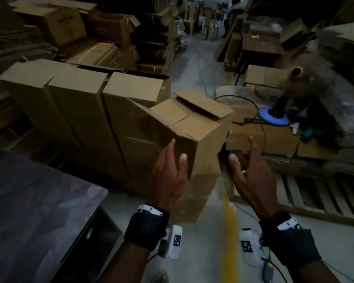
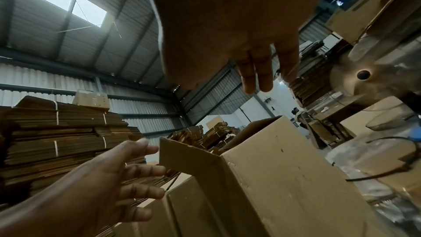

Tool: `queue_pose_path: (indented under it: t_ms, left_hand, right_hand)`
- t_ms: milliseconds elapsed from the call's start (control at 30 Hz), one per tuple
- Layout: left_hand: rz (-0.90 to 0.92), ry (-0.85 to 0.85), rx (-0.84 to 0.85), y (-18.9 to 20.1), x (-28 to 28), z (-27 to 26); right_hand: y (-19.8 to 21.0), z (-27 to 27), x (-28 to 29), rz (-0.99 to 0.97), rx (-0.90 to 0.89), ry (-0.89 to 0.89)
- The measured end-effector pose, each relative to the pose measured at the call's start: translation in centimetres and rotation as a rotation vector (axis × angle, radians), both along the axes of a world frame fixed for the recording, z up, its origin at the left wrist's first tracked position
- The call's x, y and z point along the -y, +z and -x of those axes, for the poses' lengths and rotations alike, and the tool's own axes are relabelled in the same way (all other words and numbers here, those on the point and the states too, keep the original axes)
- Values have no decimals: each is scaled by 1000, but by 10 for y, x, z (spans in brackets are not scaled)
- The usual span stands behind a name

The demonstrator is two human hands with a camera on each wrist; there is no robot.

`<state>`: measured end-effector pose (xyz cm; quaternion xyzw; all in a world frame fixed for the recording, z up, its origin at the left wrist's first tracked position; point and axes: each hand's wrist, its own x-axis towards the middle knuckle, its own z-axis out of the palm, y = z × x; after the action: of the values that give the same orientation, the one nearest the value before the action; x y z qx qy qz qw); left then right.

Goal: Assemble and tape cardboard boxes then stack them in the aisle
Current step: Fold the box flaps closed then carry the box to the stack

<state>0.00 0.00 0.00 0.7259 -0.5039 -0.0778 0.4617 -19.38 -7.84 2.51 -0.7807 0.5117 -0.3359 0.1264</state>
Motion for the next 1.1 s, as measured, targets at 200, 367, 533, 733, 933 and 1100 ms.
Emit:
queue_pose_path:
  t_ms: [200, 367, 533, 733, 933, 1100]
  left_hand:
    - [40, 129, -24, -2, 62, -12]
    - [168, 195, -14, -7, 105, -2]
    - [134, 349, 0, -9, 152, 19]
    - [-74, 491, 12, -21, 192, 38]
    - [-226, 572, -154, -27, 200, 29]
    - [-209, 568, -384, -28, 199, 17]
  right_hand:
    - [4, -23, 92, -7, 67, 64]
    - [-8, -38, 181, 15, 59, 213]
    - [-21, -46, 264, -9, -20, 352]
    - [-35, -46, 335, -70, -103, 578]
    - [-32, -52, 373, -360, -166, 757]
    - [-31, -64, 393, -640, -128, 848]
